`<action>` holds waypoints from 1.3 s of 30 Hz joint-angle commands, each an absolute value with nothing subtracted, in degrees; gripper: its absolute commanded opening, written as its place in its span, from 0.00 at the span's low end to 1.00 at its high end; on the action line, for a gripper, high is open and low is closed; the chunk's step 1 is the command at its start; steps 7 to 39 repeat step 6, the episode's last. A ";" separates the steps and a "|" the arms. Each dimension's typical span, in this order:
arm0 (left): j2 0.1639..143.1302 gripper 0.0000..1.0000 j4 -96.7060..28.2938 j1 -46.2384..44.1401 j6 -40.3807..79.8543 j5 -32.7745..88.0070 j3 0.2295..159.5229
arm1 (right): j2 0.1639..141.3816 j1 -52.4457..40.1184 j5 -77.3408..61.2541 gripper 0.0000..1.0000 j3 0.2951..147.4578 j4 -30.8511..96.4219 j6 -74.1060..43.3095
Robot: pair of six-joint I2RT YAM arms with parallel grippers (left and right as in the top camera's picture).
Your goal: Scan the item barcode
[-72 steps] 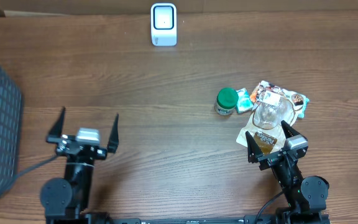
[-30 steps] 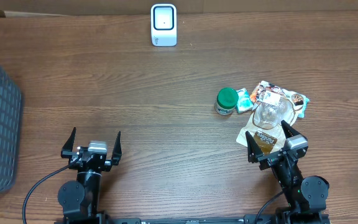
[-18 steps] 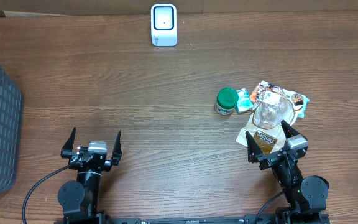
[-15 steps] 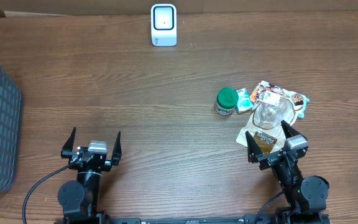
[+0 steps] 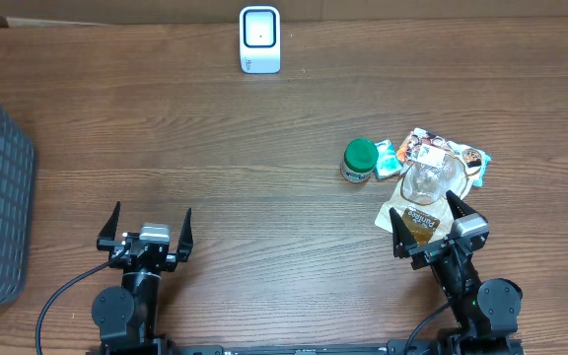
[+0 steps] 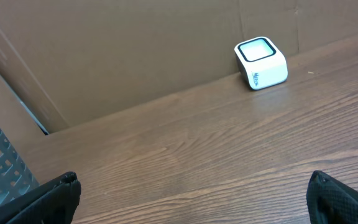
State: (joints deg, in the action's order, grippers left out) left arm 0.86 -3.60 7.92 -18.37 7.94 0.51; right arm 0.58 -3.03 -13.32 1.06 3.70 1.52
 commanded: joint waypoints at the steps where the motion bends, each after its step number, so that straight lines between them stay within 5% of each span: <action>1: 0.25 1.00 -3.60 8.38 -17.58 8.95 0.30 | 0.16 -2.92 -13.41 1.00 0.47 3.44 1.34; 39: 0.25 1.00 -3.60 8.38 -17.58 8.95 0.30 | 0.16 -2.92 -13.41 1.00 0.47 3.44 1.37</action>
